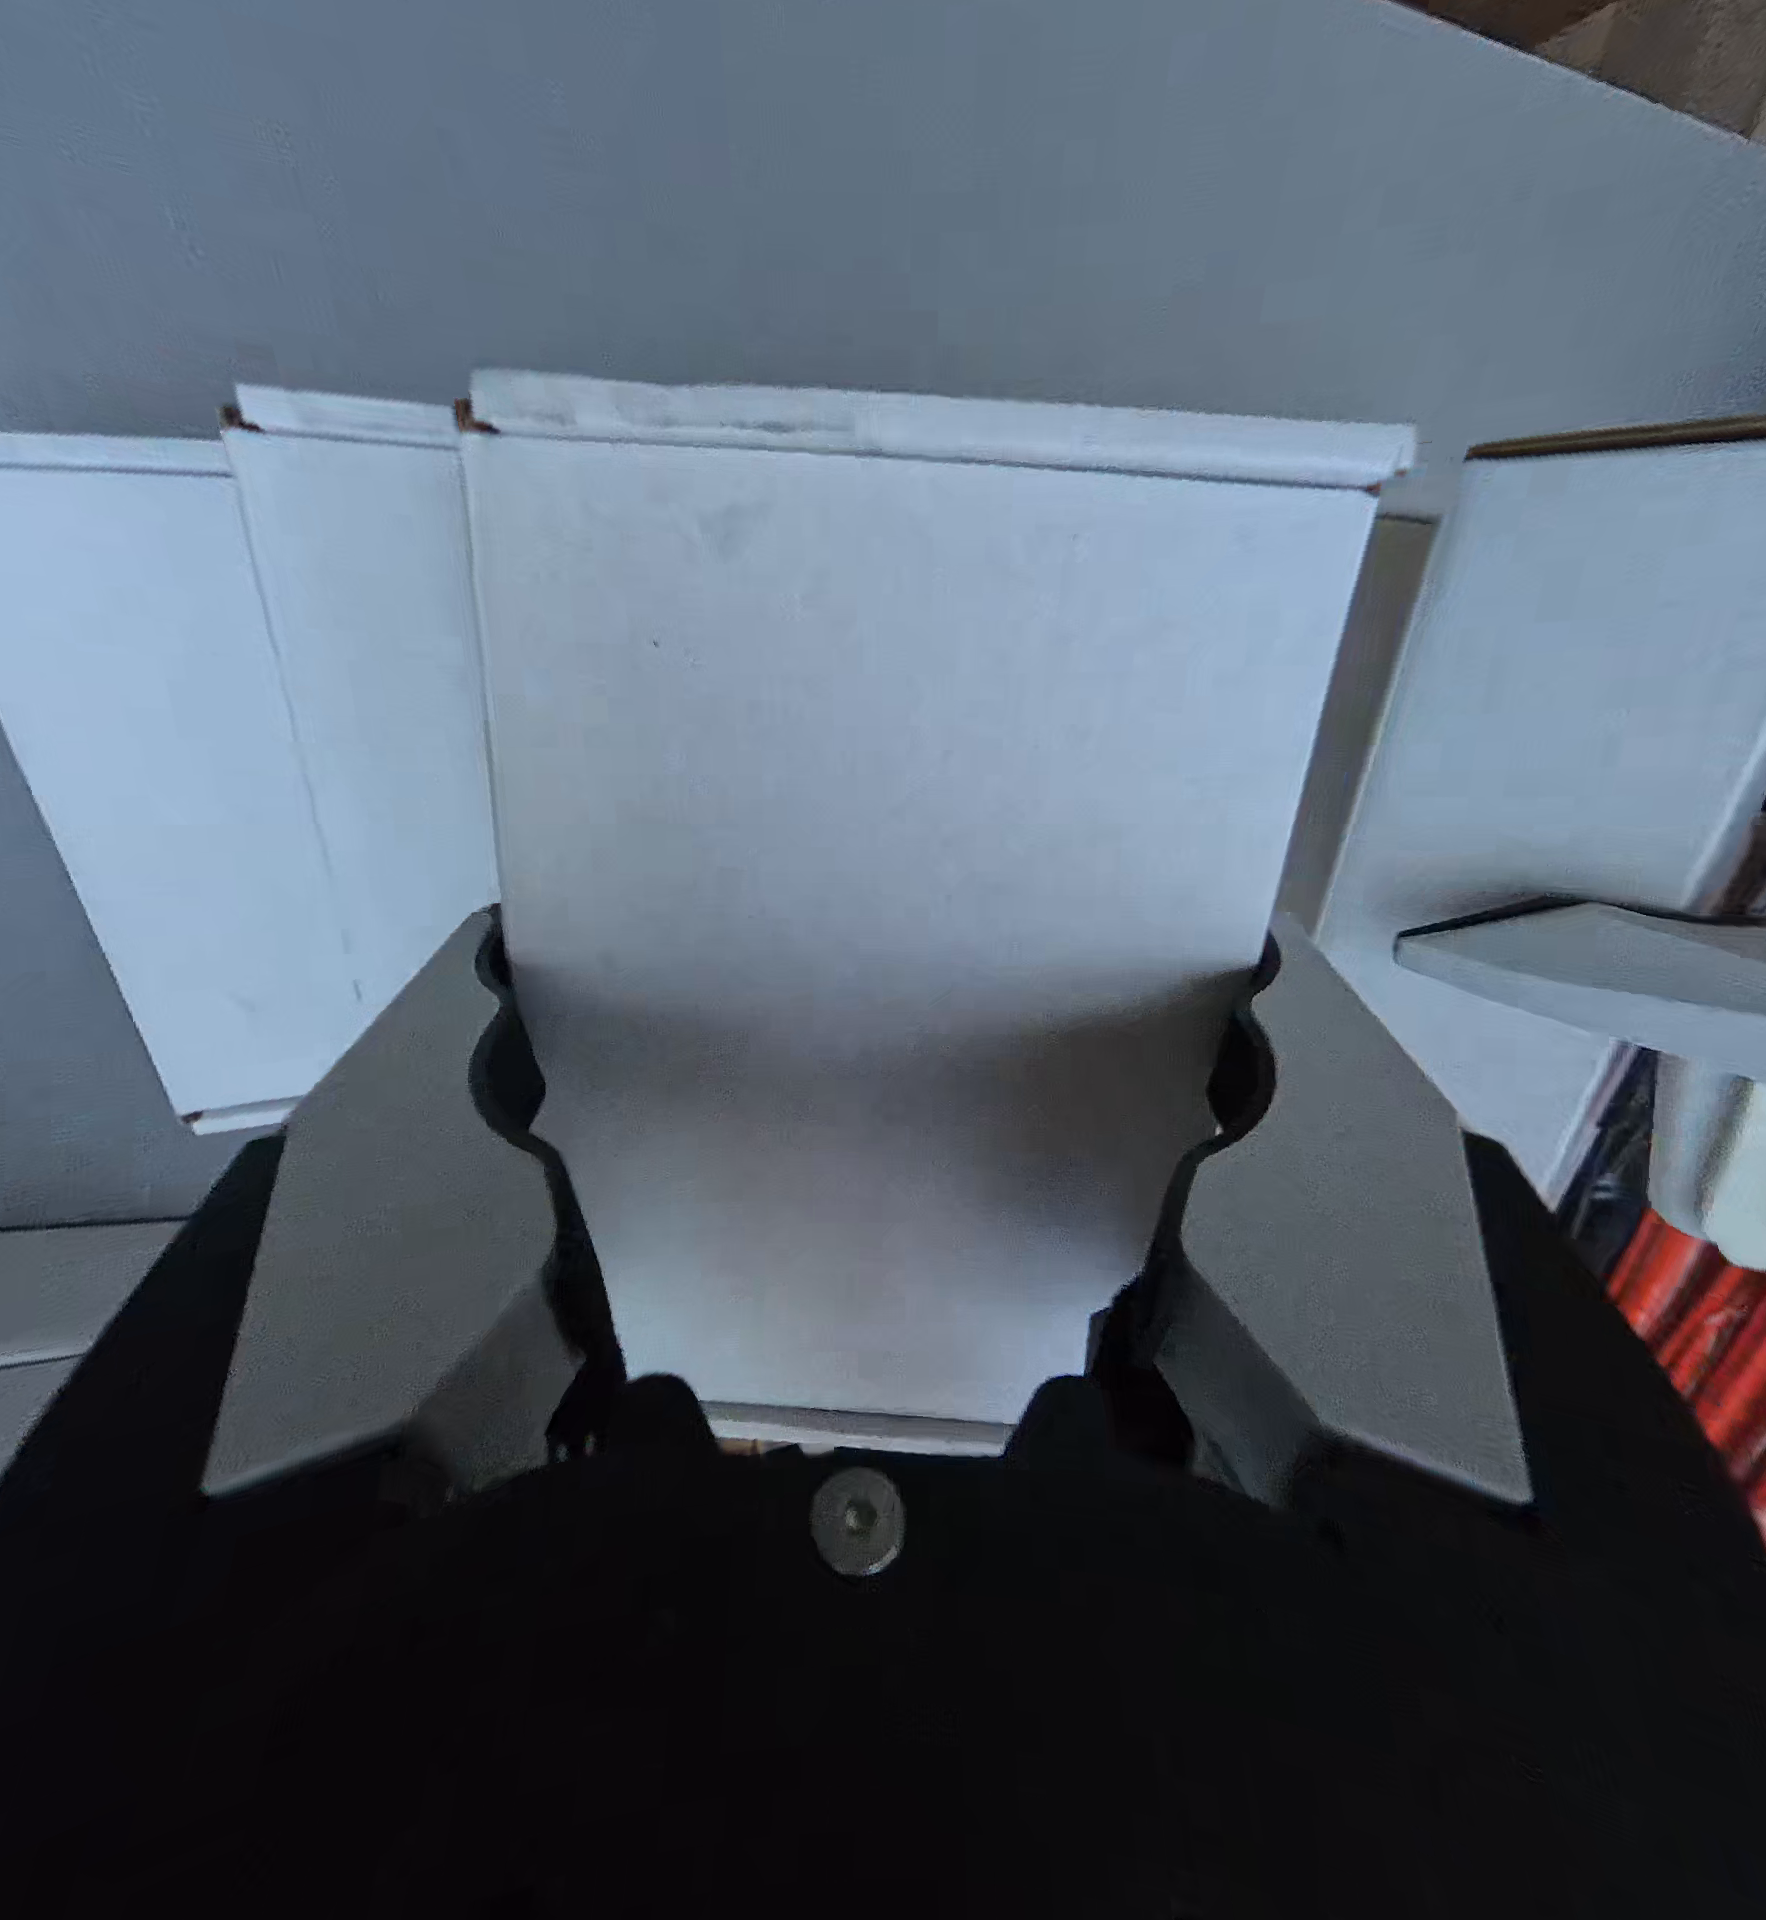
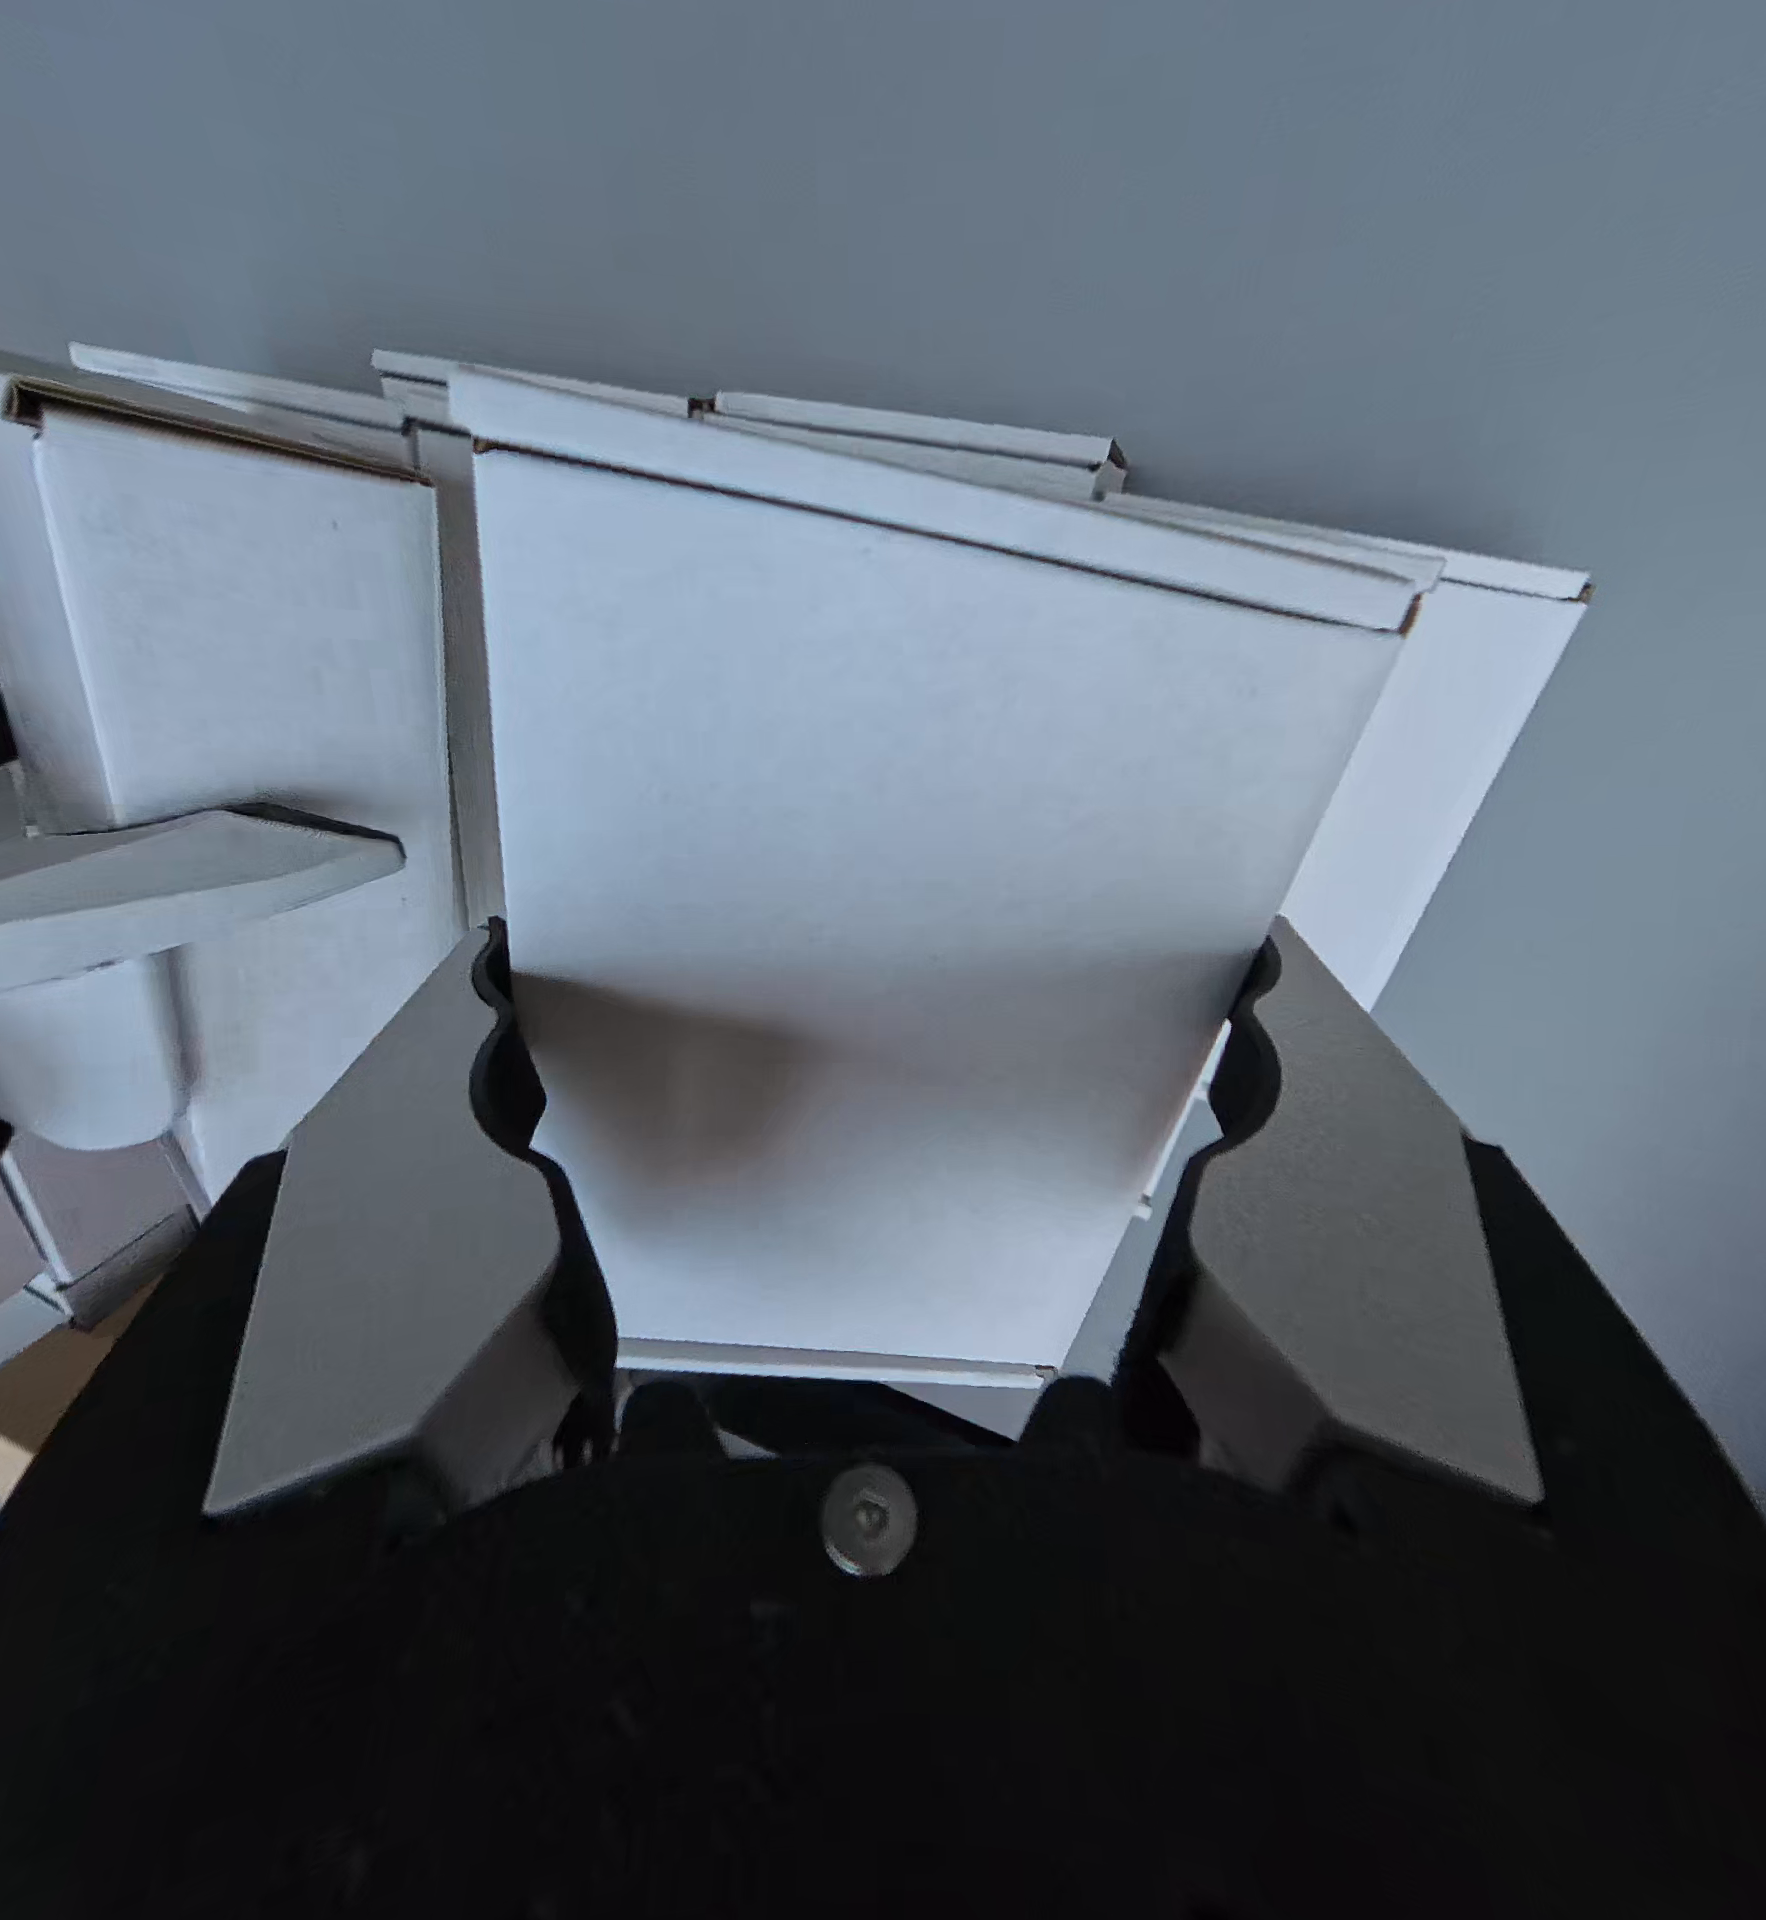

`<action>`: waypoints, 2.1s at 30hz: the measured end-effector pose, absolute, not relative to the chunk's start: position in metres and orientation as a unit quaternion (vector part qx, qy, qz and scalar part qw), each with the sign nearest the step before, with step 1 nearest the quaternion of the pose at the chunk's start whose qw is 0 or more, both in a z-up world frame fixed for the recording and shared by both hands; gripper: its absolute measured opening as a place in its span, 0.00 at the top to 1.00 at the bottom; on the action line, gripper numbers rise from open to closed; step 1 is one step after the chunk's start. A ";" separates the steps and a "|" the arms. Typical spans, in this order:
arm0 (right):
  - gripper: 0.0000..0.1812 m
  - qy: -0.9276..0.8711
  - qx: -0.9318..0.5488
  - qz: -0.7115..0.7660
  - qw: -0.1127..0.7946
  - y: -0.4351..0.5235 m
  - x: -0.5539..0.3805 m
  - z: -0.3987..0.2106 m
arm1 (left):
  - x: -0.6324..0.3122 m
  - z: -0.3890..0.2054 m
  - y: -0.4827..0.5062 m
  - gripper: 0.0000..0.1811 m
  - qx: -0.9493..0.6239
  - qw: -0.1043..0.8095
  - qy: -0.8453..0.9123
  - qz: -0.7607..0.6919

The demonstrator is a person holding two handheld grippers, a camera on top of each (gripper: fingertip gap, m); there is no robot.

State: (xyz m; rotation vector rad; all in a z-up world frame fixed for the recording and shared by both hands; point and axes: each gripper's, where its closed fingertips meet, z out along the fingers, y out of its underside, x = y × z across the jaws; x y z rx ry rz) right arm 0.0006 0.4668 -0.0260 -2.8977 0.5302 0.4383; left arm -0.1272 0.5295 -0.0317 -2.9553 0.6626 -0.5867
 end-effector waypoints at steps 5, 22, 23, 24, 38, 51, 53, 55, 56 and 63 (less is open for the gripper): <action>0.28 0.176 -0.964 0.179 0.084 0.480 -0.017 -0.037 | -0.121 -0.042 0.536 0.29 -0.966 0.058 0.210 -0.138; 0.52 0.160 -0.937 0.265 0.162 0.456 -0.025 -0.035 | -0.150 -0.026 0.524 0.57 -0.950 0.077 0.194 -0.232; 0.51 0.158 -0.937 0.265 0.165 0.456 -0.026 -0.034 | -0.148 -0.026 0.522 0.56 -0.948 0.077 0.200 -0.237; 0.51 0.152 -0.935 0.272 0.170 0.456 -0.028 -0.033 | -0.143 -0.025 0.520 0.53 -0.943 0.076 0.207 -0.248; 0.50 0.019 -0.821 0.201 0.534 0.351 -0.053 0.153 | -0.280 0.137 0.517 0.54 -0.833 0.335 0.320 -0.303; 0.33 -0.296 -0.749 0.219 0.551 0.403 -0.522 0.209 | -0.748 0.175 0.602 0.35 -0.791 0.435 0.351 -0.247; 0.33 -0.343 -0.760 0.204 0.512 0.440 -0.581 0.189 | -0.764 0.154 0.621 0.32 -0.792 0.405 0.392 -0.235; 0.33 -0.360 -0.783 0.209 0.461 0.477 -0.625 0.160 | -0.770 0.126 0.629 0.30 -0.811 0.336 0.396 -0.270; 0.34 -0.351 -0.796 0.226 0.439 0.495 -0.643 0.147 | -0.771 0.116 0.629 0.30 -0.818 0.299 0.387 -0.303; 0.42 -0.221 -0.853 0.325 0.343 0.560 -0.710 0.087 | -0.772 0.102 0.611 0.38 -0.782 0.274 0.357 -0.431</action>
